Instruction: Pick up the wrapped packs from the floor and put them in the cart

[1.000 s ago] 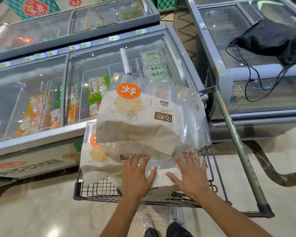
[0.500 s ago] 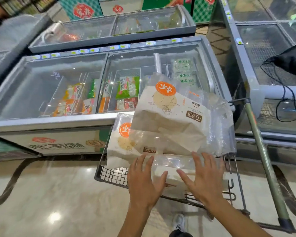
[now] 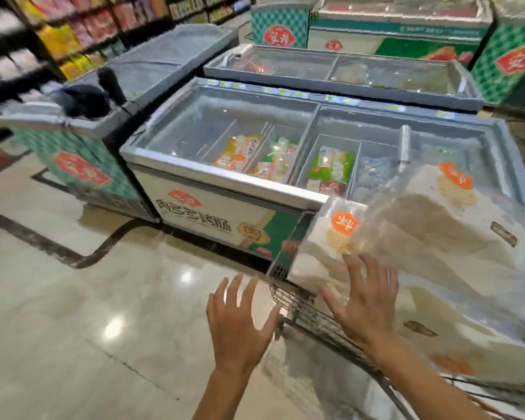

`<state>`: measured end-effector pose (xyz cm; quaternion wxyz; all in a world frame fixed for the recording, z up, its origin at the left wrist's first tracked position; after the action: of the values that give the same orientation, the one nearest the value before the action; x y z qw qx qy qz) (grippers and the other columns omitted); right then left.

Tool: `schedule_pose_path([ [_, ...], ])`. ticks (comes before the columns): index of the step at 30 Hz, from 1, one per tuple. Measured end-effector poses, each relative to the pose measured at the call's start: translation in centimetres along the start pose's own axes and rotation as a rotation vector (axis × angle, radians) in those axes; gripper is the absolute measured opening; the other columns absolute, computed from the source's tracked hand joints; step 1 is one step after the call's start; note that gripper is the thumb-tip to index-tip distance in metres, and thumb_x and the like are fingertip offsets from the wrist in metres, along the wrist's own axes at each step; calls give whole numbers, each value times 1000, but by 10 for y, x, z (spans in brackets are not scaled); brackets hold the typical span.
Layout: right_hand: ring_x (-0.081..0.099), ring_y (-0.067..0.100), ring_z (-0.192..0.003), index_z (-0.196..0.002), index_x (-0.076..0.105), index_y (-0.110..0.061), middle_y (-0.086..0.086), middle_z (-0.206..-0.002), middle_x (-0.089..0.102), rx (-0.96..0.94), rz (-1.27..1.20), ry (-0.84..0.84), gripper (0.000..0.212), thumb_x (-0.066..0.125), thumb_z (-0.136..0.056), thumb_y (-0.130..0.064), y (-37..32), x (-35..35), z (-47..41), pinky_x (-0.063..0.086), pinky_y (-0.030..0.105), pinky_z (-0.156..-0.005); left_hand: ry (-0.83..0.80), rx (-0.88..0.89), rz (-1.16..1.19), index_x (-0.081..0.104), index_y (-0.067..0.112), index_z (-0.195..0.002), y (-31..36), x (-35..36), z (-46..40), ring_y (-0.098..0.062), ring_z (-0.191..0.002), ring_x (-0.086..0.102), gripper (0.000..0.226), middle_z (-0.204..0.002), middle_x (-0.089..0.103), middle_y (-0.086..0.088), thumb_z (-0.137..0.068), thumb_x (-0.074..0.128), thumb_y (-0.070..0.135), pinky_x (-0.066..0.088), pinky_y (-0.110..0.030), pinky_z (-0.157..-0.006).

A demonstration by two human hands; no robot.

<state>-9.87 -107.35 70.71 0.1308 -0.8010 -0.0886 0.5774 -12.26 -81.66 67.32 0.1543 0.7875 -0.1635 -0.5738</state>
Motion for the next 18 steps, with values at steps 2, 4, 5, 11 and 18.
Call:
schedule_pose_path([
  [2, 52, 40, -119, -131, 62, -13, 19, -127, 56, -102, -37, -57, 77, 43, -89, -76, -63, 21, 1, 33, 59, -106, 45, -106, -33, 62, 27, -137, -52, -37, 12, -31, -140, 44, 66, -147, 55, -2, -85, 61, 68, 41, -60, -107],
  [4, 52, 39, -119, -134, 62, -15, 19, -128, 55, -221, -76, -112, 80, 39, -89, -77, -132, 42, 4, 37, 58, -104, 106, -215, -69, 60, 29, -138, -105, -75, 26, -30, -141, 43, 66, -148, 54, 0, -86, 60, 69, 40, -60, -108],
  [5, 52, 38, -119, -134, 62, -15, 18, -128, 55, -286, -89, -137, 80, 39, -89, -77, -167, 54, 7, 37, 60, -104, 140, -269, -86, 60, 30, -138, -132, -93, 35, -29, -141, 43, 65, -148, 54, 0, -86, 59, 69, 39, -60, -109],
  [11, 49, 39, -127, -136, 58, -18, 20, -133, 55, -622, -135, -345, 80, 36, -90, -79, -364, 142, 46, 30, 62, -114, 326, -676, -225, 62, 29, -136, -297, -189, 126, -29, -140, 45, 66, -147, 56, -1, -87, 48, 72, 37, -58, -112],
  [18, 52, 37, -121, -139, 55, -21, 16, -136, 54, -964, -211, -579, 76, 41, -89, -78, -575, 247, 127, 42, 57, -104, 440, -1182, -360, 63, 32, -134, -449, -260, 283, -25, -142, 39, 68, -147, 53, 4, -83, 46, 75, 35, -52, -115],
])
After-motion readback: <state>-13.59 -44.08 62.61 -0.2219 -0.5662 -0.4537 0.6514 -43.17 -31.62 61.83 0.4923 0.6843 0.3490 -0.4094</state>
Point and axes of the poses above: each hand's wrist, its own z-axis away from the middle knuckle, its own x-axis out of the palm, y = z × x, the point moved 8 cm from there along -z, towards the middle knuckle
